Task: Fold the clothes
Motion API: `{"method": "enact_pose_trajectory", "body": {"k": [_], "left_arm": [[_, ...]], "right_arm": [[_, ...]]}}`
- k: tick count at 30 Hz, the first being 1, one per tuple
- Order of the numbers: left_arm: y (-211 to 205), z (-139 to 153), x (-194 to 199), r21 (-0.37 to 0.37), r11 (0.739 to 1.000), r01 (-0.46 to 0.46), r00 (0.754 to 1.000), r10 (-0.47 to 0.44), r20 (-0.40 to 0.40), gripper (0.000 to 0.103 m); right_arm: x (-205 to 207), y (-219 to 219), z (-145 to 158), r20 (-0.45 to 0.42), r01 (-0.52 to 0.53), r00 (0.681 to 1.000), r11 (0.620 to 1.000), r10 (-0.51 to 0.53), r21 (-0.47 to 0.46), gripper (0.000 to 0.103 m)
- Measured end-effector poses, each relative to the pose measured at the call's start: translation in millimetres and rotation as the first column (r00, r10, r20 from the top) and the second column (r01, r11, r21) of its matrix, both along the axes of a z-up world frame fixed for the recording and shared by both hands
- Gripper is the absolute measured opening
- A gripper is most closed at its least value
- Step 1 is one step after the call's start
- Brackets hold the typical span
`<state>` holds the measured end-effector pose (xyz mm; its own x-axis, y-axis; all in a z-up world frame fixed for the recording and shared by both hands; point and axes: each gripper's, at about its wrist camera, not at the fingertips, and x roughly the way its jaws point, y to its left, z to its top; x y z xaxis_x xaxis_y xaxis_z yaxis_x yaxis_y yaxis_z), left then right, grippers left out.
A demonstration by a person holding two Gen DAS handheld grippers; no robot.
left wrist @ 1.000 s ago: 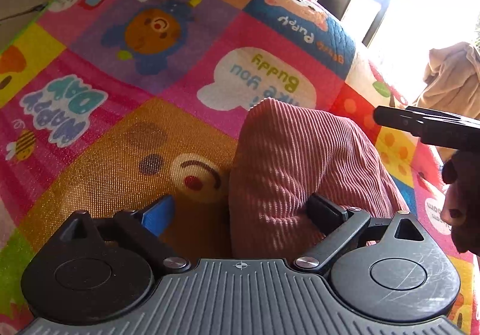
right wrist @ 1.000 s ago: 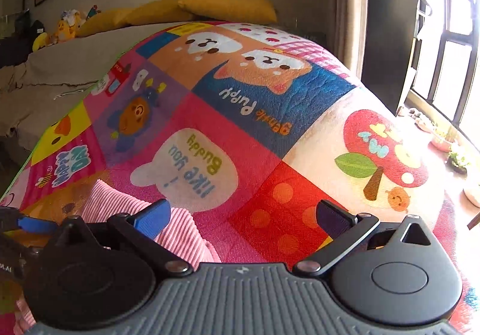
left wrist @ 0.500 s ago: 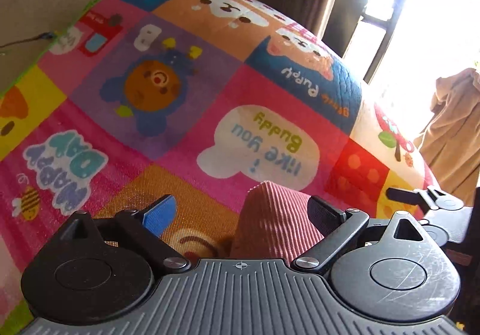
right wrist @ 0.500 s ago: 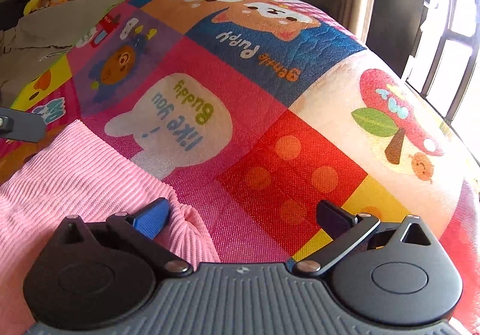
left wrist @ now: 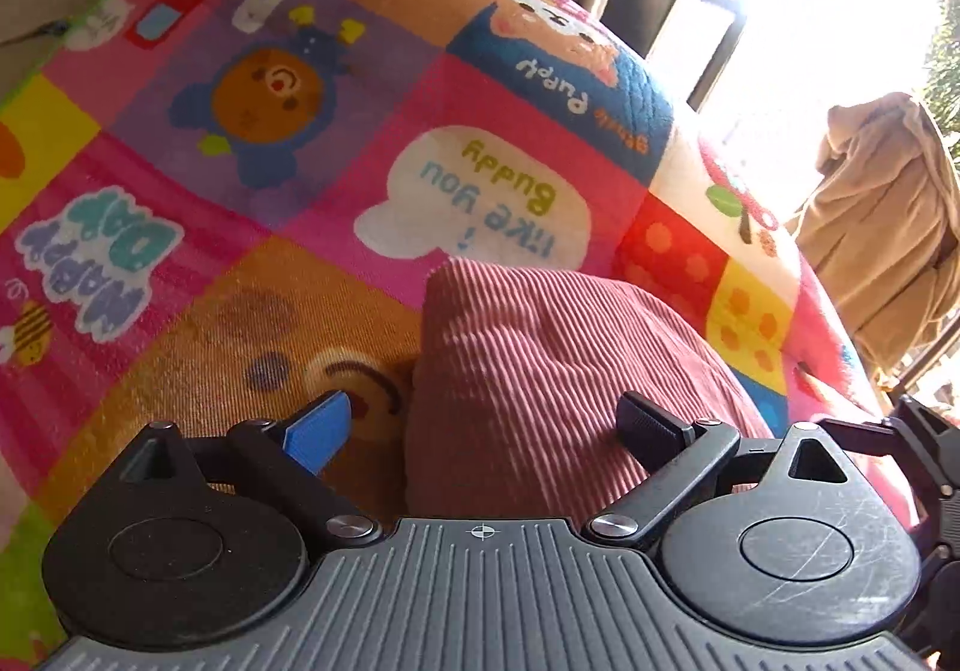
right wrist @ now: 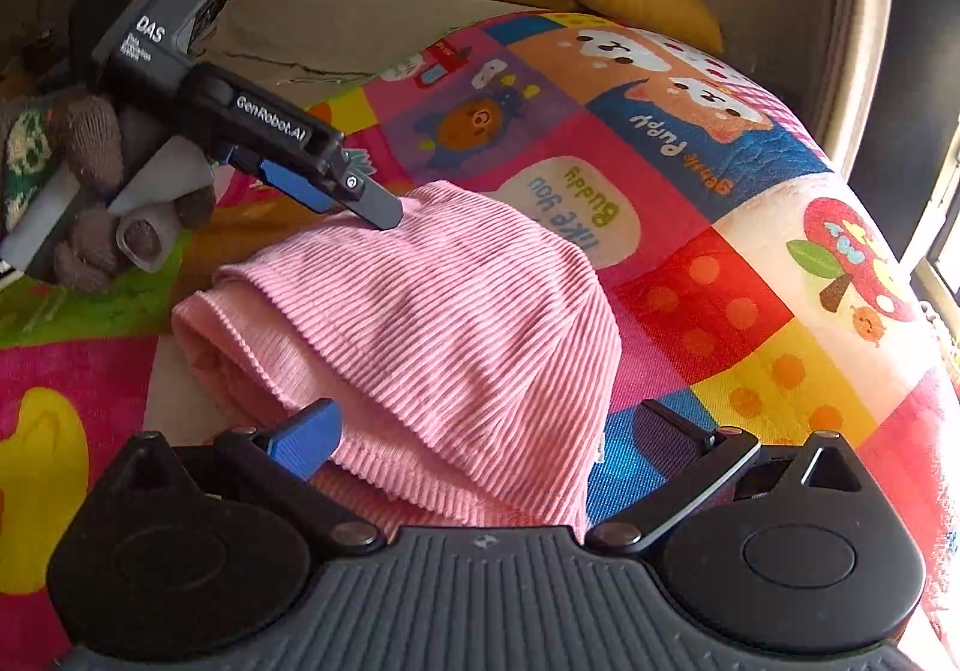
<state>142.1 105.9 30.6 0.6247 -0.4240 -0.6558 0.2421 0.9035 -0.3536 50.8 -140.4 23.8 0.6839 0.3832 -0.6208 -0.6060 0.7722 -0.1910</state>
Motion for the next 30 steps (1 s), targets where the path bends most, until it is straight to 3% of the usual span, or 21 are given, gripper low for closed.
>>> {"method": "enact_pose_trajectory", "body": {"k": [3,4,8,14,17,20,23,25,27,30], "left_arm": [[-3,-4,-24,-0.039,0.997,0.069,0.997,-0.071,-0.043,0.098],[-6,-5,-31,-0.018,0.996,0.089,0.995,-0.09,-0.042,0.098],[-13,-11,-43,0.063,0.989,0.133,0.991,-0.131,-0.024,0.098],[0,10,-46,0.002,0.992,0.126,0.99,-0.126,0.065,0.098],[-3,12,-36,0.052,0.996,0.077,0.994,-0.08,0.079,0.098],[-11,9,-30,0.146,0.989,0.038,0.994,-0.052,0.096,0.098],[-13,1,-26,0.249,0.968,-0.017,0.995,-0.008,0.101,0.098],[-8,-7,-24,0.274,0.961,-0.042,0.997,0.021,0.08,0.098],[-2,-14,-22,0.27,0.961,-0.057,0.997,0.043,0.057,0.098],[-2,-16,-23,0.257,0.965,-0.055,0.997,0.04,0.063,0.098]], "right_arm": [[-2,21,-17,0.022,-0.052,0.998,0.992,0.055,-0.118,0.103],[-2,27,-21,0.03,-0.059,0.998,0.987,0.064,-0.147,0.103],[13,35,-22,0.033,-0.032,0.999,0.99,0.037,-0.136,0.103],[53,52,-27,0.072,0.058,0.996,0.992,-0.05,-0.116,0.103],[76,68,-34,0.168,0.083,0.984,0.983,-0.055,-0.162,0.103],[88,72,-32,0.186,0.094,0.981,0.982,-0.063,-0.166,0.103],[89,66,-25,0.154,0.07,0.987,0.987,-0.048,-0.145,0.103],[78,49,-15,0.101,0.035,0.995,0.995,-0.026,-0.093,0.103],[69,28,-3,0.048,0.031,0.998,0.999,-0.031,-0.007,0.103],[67,-2,13,-0.005,0.123,0.992,0.979,-0.124,0.165,0.103]]}}
